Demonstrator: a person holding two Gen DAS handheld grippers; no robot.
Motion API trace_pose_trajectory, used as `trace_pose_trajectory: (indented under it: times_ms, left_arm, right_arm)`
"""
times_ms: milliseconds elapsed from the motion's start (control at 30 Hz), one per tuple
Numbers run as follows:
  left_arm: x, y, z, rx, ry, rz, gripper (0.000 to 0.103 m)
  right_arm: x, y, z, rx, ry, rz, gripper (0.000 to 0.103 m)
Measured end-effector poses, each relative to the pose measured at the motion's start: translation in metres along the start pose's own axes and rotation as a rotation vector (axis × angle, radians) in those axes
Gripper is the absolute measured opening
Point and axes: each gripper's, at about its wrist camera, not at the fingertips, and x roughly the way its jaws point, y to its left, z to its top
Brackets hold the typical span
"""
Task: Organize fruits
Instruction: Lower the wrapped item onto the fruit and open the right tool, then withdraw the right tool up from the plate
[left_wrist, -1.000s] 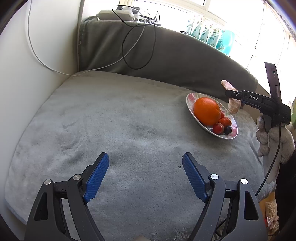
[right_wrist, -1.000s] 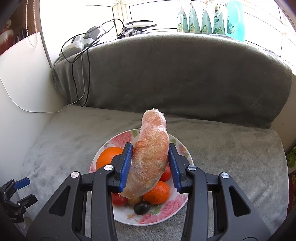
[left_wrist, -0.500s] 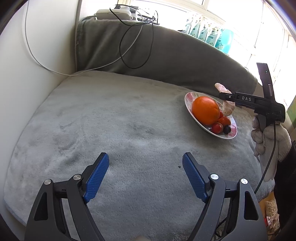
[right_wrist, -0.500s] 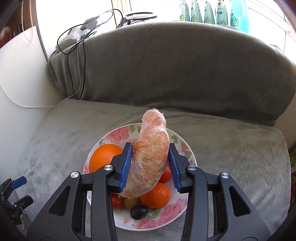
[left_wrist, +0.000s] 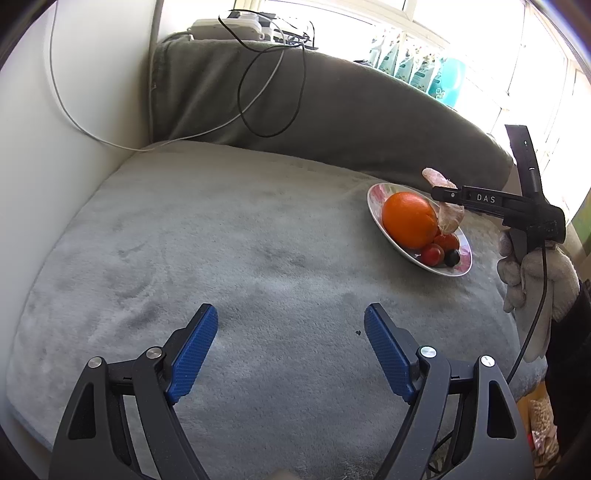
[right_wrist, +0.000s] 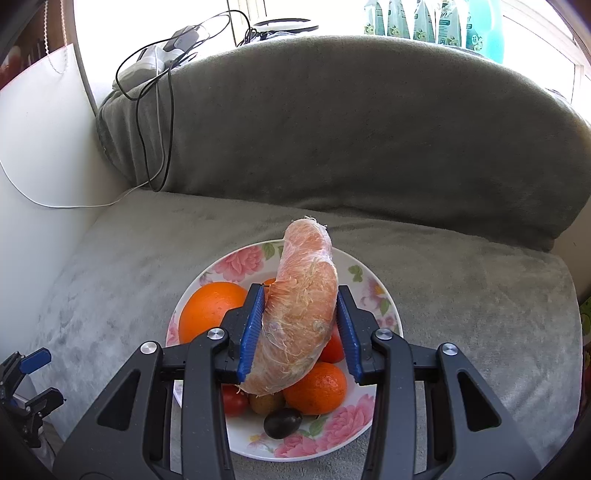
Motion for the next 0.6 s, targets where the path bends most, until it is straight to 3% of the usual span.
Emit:
trace_pose_trajectory:
  times_ms: [467,600]
  left_arm:
    - [-0.001,-0.001,0.000,0.003,-0.002,-0.004,0.082]
    - [-0.002,-0.002,0.001,0.007,-0.006,-0.006,0.082]
  right_arm:
    - [-0.007,0.005,0.002,-0.028,-0.021,-0.011,0.042]
    - [-0.011,0.004,0.000,-0.030,-0.032,-0.017,0.051]
